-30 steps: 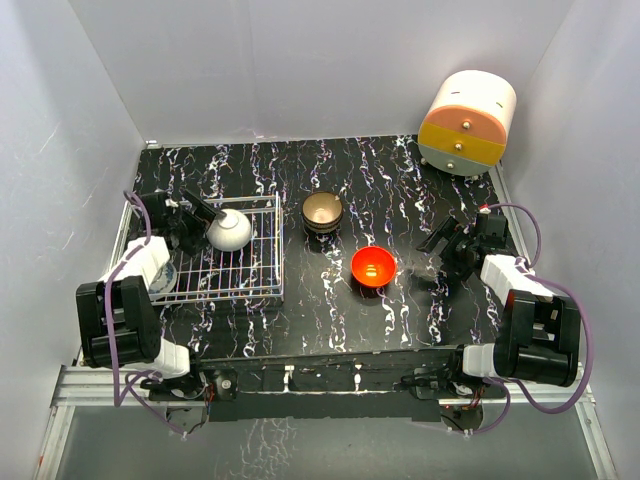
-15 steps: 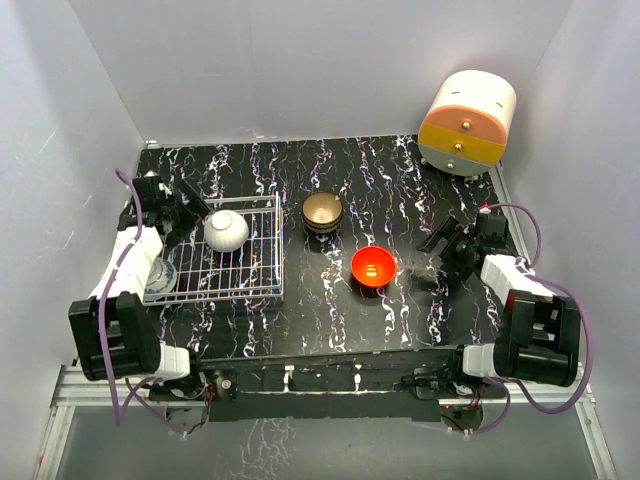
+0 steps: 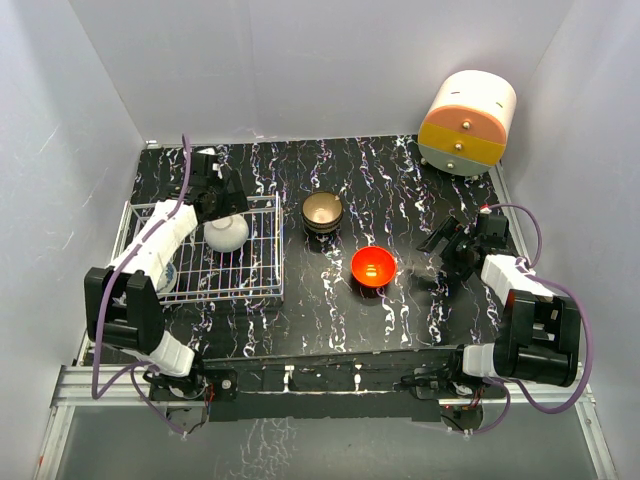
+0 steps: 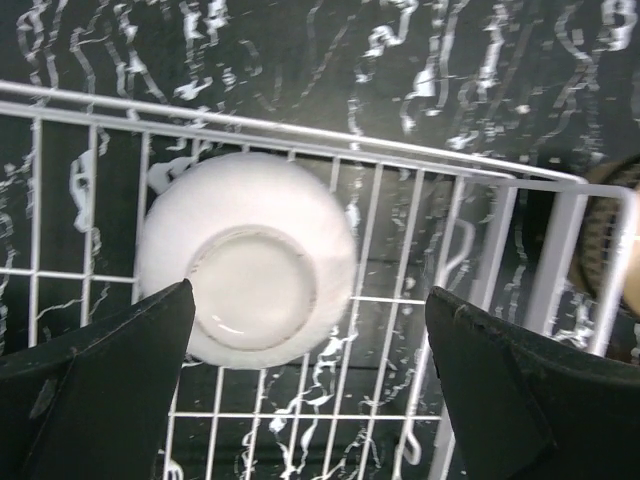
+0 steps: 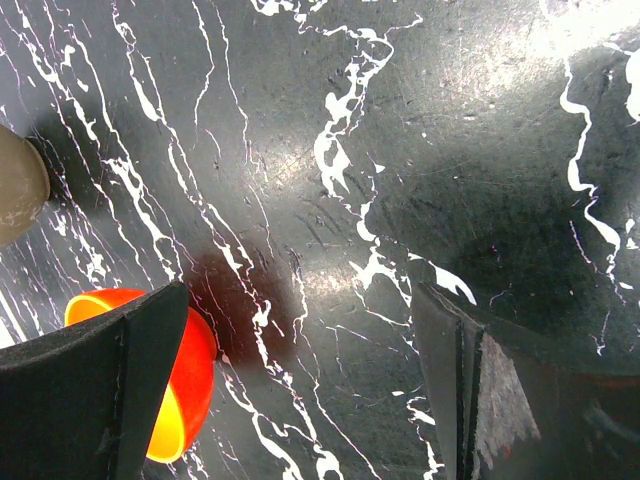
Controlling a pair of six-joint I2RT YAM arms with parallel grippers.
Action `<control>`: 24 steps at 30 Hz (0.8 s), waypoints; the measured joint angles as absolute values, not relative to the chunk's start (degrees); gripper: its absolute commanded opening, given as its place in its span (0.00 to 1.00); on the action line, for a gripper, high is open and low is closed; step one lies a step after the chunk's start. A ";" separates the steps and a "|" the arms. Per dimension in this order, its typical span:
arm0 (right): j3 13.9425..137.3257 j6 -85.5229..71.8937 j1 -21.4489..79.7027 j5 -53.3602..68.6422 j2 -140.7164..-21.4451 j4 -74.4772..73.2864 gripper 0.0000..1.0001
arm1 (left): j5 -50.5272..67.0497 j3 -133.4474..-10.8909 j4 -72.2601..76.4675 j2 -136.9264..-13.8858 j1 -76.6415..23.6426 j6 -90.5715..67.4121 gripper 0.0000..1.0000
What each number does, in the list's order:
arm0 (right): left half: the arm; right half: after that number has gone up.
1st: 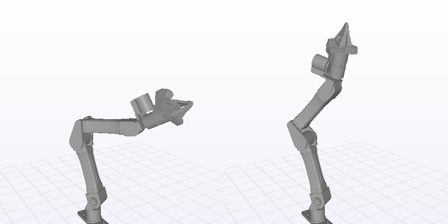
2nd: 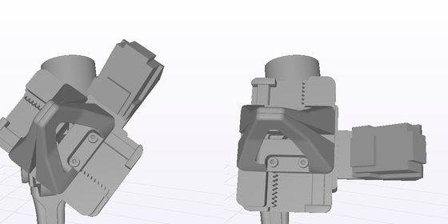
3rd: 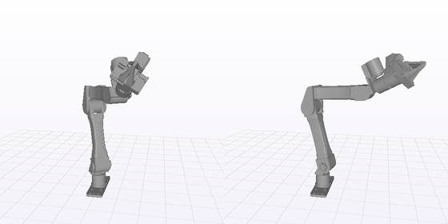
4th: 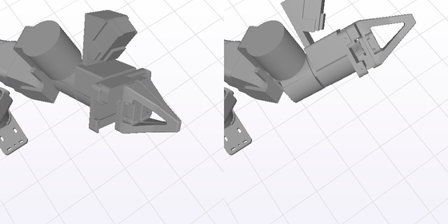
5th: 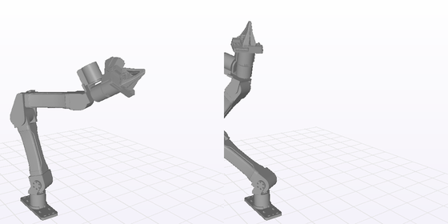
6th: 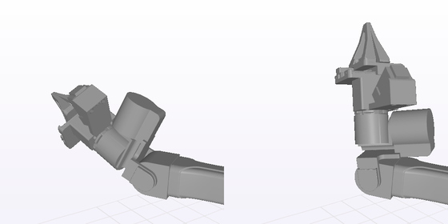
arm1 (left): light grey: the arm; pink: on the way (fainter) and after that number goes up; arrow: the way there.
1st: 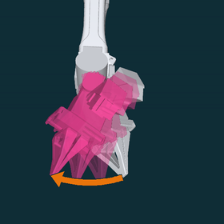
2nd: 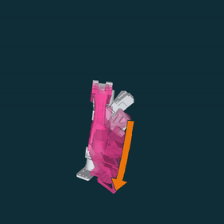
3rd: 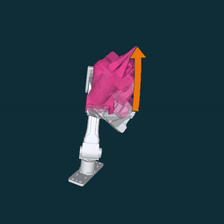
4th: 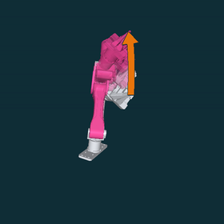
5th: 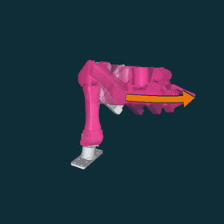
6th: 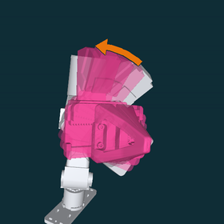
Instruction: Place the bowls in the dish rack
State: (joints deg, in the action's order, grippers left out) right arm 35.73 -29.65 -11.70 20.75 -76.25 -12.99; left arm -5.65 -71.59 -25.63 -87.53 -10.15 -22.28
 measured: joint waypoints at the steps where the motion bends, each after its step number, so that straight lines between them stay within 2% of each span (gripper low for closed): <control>1: 35.73 -29.65 -11.70 20.75 -76.27 -12.97 0.98 | -6.79 -71.48 -26.20 -87.88 -10.24 -22.06 0.97; 8: 35.73 -29.65 -11.70 20.75 -76.97 -12.97 0.98 | -15.09 -70.00 -27.09 -87.31 -11.25 -20.62 0.97; 17: 35.73 -29.65 -11.70 20.73 -76.99 -12.95 0.98 | -17.41 -68.05 -26.26 -87.55 -11.49 -20.08 0.97; 24: 35.73 -29.65 -11.70 20.71 -76.99 -12.95 0.98 | -18.04 -66.46 -25.63 -87.59 -11.49 -19.79 0.89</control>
